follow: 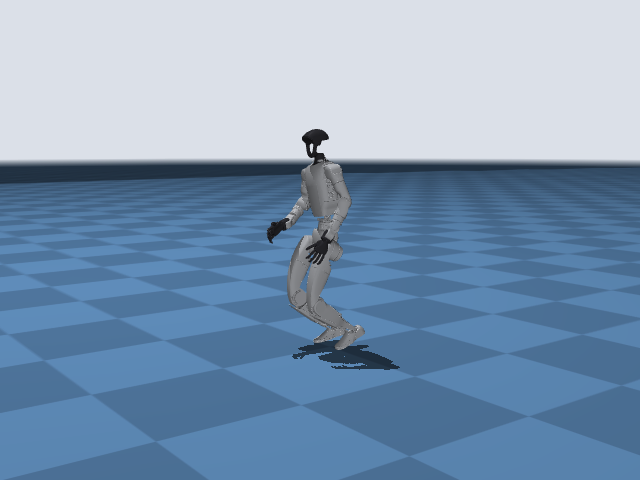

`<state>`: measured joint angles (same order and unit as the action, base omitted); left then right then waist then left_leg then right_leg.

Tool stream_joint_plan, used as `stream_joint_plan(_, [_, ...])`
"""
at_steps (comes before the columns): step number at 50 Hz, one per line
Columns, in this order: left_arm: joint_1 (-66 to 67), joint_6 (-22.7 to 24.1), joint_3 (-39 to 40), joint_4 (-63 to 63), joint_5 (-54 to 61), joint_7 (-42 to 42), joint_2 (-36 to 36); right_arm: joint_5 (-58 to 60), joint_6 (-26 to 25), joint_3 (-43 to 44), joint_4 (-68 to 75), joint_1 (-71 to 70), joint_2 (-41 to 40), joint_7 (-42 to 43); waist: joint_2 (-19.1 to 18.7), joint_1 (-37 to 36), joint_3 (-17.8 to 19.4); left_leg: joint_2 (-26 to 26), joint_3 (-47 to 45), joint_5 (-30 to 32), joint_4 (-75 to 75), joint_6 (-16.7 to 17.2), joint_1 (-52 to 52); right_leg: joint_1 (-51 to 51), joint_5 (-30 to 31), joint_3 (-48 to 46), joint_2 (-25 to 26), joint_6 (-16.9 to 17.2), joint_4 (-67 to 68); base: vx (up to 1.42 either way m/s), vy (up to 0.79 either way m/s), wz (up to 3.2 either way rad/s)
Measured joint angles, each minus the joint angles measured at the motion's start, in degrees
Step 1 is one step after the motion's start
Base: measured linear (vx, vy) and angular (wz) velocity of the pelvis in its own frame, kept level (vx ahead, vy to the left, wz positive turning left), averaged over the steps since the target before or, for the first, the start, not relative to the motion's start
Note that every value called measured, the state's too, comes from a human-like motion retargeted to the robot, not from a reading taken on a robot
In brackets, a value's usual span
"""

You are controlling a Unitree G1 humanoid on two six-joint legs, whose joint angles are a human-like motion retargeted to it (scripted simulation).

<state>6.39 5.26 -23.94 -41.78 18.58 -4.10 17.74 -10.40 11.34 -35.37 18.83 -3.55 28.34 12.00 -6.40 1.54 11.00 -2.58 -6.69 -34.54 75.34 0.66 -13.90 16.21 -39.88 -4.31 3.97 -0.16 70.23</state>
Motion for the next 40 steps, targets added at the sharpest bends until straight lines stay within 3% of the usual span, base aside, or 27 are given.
stream_joint_plan(3, [0.2, 0.4, 0.8, -5.0, -2.0, -0.7, -0.8, -0.4, 1.1, 1.1, -1.9, 1.2, 0.8, 1.0, 1.2, 0.1, -4.7, 2.4, -0.3, 2.0, -2.9, 0.7, -5.8, 5.5, 2.6, -0.2, -2.4, 0.5, 1.7, 0.08, 0.02, -0.03])
stream_joint_plan(8, [0.9, 0.3, 1.9, -10.3, -4.7, -2.5, -1.6, -0.9, 2.9, 4.3, -6.6, 3.5, 2.5, 3.6, 4.5, 1.3, -8.0, 8.3, -0.7, 5.1, -8.9, 1.3, -8.9, 10.4, 4.3, -0.7, -8.1, 1.0, 6.9, 0.07, 0.03, 0.12])
stream_joint_plan(10, [1.0, 0.1, 2.1, -11.9, -5.5, -3.2, -1.6, -1.2, 3.6, 6.0, -8.9, 3.8, 3.2, 5.1, 5.8, 1.9, -8.4, 10.4, -0.5, 4.4, -9.5, 0.7, -9.2, 12.3, 3.2, -0.7, -10.1, 0.4, 10.9, 0.03, 0.02, 0.05])
stream_joint_plan(15, [0.3, -0.2, 1.7, -14.2, -7.3, -5.1, -1.1, -1.3, 4.5, 10.3, -14.2, 3.2, 3.3, 9.9, 8.1, 3.0, -6.7, 13.9, -0.3, -4.1, -5.2, -3.3, -10.0, 20.5, 4.9, 0.4, -13.4, -0.4, 29.4, 0.02, 0.07, -0.06])
stream_joint_plan(20, [-0.7, 0.1, 1.3, -8.5, -8.5, -5.4, 0.6, -2.0, 5.1, 14.2, -19.9, 1.7, 2.0, 12.8, 7.7, 2.4, -5.6, 12.2, -0.8, -7.2, -3.8, -5.8, -11.1, 32.9, 10.1, 3.0, -12.6, -0.5, 42.0, 0.06, 0.08, -0.09])
stream_joint_plan(23, [1.3, 0.8, 1.7, 1.6, -6.7, -4.6, 2.4, -4.2, 5.3, 13.6, -23.4, 1.4, 1.7, 12.0, 6.4, 2.7, -7.1, 10.7, 0.7, 0.9, -6.5, -2.6, -11.3, 36.3, 12.2, 3.3, -11.0, -1.2, 39.6, 0.13, 0.02, 0.22])
stream_joint_plan(26, [3.3, 2.0, 1.8, 12.0, -4.4, -3.9, 4.1, -5.6, 5.4, 11.7, -25.9, 2.0, 1.8, 10.6, 5.9, 3.7, -9.4, 11.0, 2.7, 15.3, -8.7, 4.4, -13.3, 35.4, 13.4, 3.2, -10.2, -1.4, 31.4, 0.14, -0.04, 0.68])
stream_joint_plan(29, [3.4, 3.7, 0.7, 20.4, -1.9, -3.9, 5.5, -6.0, 5.4, 9.9, -27.4, 3.3, 2.2, 9.9, 5.9, 4.5, -11.6, 11.1, 2.1, 19.8, -9.9, 7.1, -15.3, 32.2, 13.3, 3.1, -9.3, -0.1, 21.1, 0.13, -0.05, 1.06])
stream_joint_plan(35, [-2.6, 5.8, -3.0, 29.9, 1.8, -3.7, 7.3, -4.0, 5.5, 7.1, -28.9, 5.1, 4.0, 9.3, 6.1, 4.2, -14.8, 10.1, -0.9, 12.7, -13.2, 4.7, -13.2, 21.0, 11.1, 2.3, -7.5, 3.3, 3.9, 0.14, -0.03, 1.02])
stream_joint_plan(40, [-10.6, 6.0, -5.5, 32.2, 0.6, -1.7, 7.3, 1.1, 3.4, 6.1, -26.6, 5.4, 5.1, 7.1, 7.3, 2.5, -14.6, 9.7, -1.8, -5.1, -8.6, -0.7, -10.2, 13.8, -3.3, -2.4, -10.3, 0.1, 5.6, 0.07, -0.02, 0.73])
